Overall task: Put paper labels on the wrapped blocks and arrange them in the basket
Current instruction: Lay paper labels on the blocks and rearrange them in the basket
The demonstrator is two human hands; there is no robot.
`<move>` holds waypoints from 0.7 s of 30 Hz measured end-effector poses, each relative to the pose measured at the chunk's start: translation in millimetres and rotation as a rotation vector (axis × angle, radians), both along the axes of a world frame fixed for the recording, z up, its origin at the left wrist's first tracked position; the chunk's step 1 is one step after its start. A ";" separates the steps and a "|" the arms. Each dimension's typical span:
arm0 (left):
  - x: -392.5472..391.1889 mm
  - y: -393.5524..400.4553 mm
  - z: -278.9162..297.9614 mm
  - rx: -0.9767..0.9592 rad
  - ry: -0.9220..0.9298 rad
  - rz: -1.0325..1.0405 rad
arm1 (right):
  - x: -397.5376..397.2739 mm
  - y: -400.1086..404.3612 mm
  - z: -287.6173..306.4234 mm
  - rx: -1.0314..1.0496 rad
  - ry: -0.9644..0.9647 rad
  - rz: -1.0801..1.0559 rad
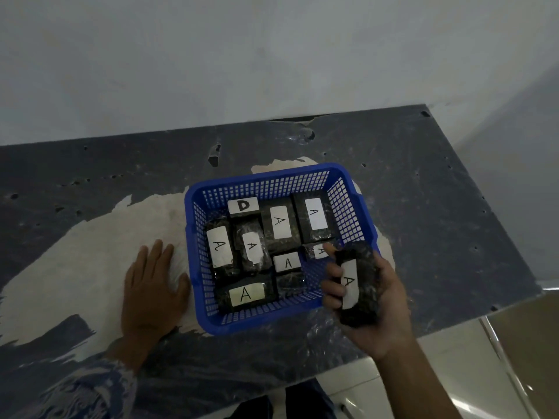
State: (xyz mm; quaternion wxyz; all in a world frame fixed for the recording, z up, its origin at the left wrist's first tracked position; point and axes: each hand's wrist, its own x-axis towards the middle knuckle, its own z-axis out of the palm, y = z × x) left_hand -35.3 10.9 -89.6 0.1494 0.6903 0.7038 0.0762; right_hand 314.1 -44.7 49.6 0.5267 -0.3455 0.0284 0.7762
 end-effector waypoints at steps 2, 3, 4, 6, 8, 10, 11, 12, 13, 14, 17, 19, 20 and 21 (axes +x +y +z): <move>0.4 -0.1 0.6 -0.001 0.004 0.002 | -6.5 0.4 -1.3 0.053 0.190 -0.003; 0.2 -0.2 0.9 -0.001 0.006 0.002 | -9.4 0.7 -1.7 0.079 0.244 -0.007; 0.5 -0.2 1.4 -0.001 0.009 -0.001 | -11.6 0.0 -2.3 0.098 0.269 -0.010; 1.0 -0.1 3.1 -0.003 0.014 -0.006 | -15.9 -1.5 -2.2 0.097 0.267 -0.022; 2.3 0.1 5.9 -0.012 0.013 -0.005 | -18.4 -2.7 -2.3 0.057 0.223 -0.058; 3.4 0.4 8.2 -0.015 0.012 -0.003 | -18.2 -3.8 -2.0 0.015 0.156 -0.095; 4.0 0.3 8.9 -0.016 0.011 -0.002 | -17.0 -5.1 -1.6 -0.008 0.119 -0.100; 4.3 0.1 9.3 -0.015 0.008 -0.002 | -15.2 -6.8 -1.3 -0.037 0.078 -0.095; 4.0 -0.1 9.3 -0.011 0.005 -0.001 | -12.7 -8.7 -1.1 -0.073 0.033 -0.085; 3.6 -0.2 8.9 -0.006 0.002 -0.001 | -9.0 -11.1 -0.8 -0.111 -0.014 -0.072; 3.3 -0.8 7.4 0.008 -0.009 -0.004 | 9.8 -16.1 4.0 -0.169 -0.169 -0.016; 3.0 -0.8 7.1 0.014 -0.014 -0.004 | 24.5 -13.1 11.8 -0.175 -0.351 0.066; 2.6 -0.9 6.9 0.015 -0.014 -0.006 | 31.4 -8.8 16.2 -0.166 -0.478 0.146; 2.3 -0.8 6.6 0.016 -0.013 -0.007 | 37.8 -3.1 21.4 -0.144 -0.622 0.254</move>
